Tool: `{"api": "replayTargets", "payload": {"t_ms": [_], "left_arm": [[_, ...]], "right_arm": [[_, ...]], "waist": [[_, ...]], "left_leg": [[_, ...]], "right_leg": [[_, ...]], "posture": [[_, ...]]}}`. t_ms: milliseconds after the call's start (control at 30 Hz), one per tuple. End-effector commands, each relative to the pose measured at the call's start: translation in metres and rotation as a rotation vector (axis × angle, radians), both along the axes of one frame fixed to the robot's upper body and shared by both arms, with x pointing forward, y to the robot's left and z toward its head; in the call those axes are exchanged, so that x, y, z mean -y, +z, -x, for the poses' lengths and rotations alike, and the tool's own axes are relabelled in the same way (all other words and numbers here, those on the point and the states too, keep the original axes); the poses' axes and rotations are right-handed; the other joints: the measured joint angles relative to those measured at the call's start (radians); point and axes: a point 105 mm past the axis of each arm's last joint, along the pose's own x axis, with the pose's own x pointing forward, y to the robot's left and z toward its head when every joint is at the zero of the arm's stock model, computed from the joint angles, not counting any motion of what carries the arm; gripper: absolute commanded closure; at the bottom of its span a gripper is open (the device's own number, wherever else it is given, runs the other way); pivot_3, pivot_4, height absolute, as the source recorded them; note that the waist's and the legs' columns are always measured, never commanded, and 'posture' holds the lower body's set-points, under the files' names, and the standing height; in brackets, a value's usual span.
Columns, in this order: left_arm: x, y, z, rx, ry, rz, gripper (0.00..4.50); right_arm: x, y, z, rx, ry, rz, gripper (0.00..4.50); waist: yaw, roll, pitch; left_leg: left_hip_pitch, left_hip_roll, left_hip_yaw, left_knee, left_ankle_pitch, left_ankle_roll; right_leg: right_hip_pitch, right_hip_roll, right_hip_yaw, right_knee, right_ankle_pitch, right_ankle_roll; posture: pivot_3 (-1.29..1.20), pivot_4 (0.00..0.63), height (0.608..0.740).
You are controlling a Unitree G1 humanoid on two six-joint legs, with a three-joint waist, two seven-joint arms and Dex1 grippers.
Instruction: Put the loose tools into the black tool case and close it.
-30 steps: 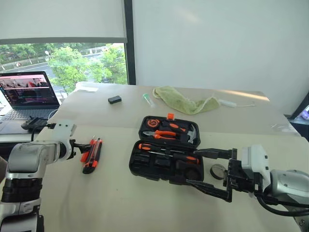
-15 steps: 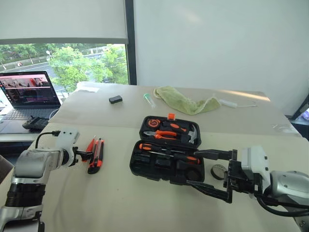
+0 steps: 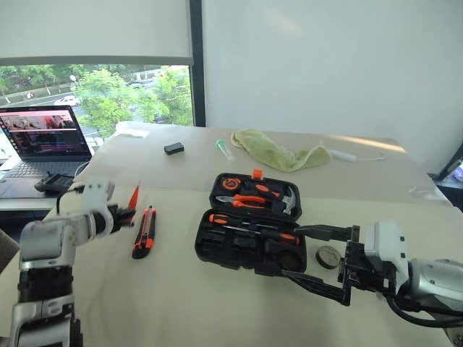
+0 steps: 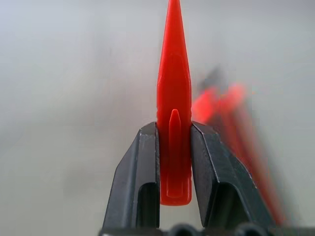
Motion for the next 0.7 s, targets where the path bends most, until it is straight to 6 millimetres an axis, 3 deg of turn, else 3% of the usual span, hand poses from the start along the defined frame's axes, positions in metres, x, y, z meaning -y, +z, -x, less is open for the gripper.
{"api": "replayTargets", "payload": {"t_ms": [33,100,200,367,533,700], "left_arm": [[0.073,0.041,0.034,0.081,-0.507,0.050,4.05],[0.098,0.031,0.047,0.079,-0.717,-0.083,4.05],[0.114,0.006,0.052,0.120,-0.912,-0.333,4.05],[0.136,-0.028,0.029,0.160,-1.095,-0.594,4.05],[0.147,-0.036,0.004,0.194,-1.167,-0.722,4.05],[0.152,-0.043,-0.005,0.208,-1.259,-0.820,4.05]], "right_arm": [[0.001,0.007,0.007,0.045,-0.012,-0.003,0.00],[0.004,0.006,0.009,0.045,-0.039,-0.001,0.00],[0.006,0.006,0.012,0.042,-0.069,-0.006,0.00],[0.010,0.001,0.019,0.018,-0.108,0.004,0.00],[0.017,-0.004,0.028,-0.009,-0.148,0.019,0.00],[0.019,-0.006,0.032,-0.013,-0.169,0.025,0.00]], "waist": [[0.002,0.001,0.000],[-0.002,0.003,-0.001],[-0.011,0.004,-0.001],[-0.006,0.004,-0.001],[0.002,0.004,-0.001],[-0.004,0.004,-0.001]], "left_leg": [[-0.001,0.000,0.000,0.001,0.002,-0.003],[0.000,-0.001,0.002,0.000,0.002,-0.004],[0.003,-0.001,0.005,-0.001,0.002,-0.003],[0.003,0.000,0.006,-0.002,-0.002,0.003],[0.000,0.000,0.006,0.004,-0.003,0.006],[-0.002,0.000,0.007,0.007,-0.005,0.010]], "right_leg": [[0.000,0.001,-0.001,0.000,0.000,0.000],[0.001,0.000,0.000,-0.001,0.000,0.001],[0.002,0.002,0.006,-0.005,-0.001,0.002],[0.003,0.007,0.007,-0.006,0.000,0.002],[0.003,0.009,0.007,-0.006,0.002,0.003],[0.003,0.009,0.007,-0.009,0.003,0.007]], "posture": [[0.00,0.150,0.740],[0.00,0.150,0.740],[0.00,0.150,0.740],[0.00,0.150,0.740],[0.00,0.150,0.740],[0.00,0.150,0.740]]}}
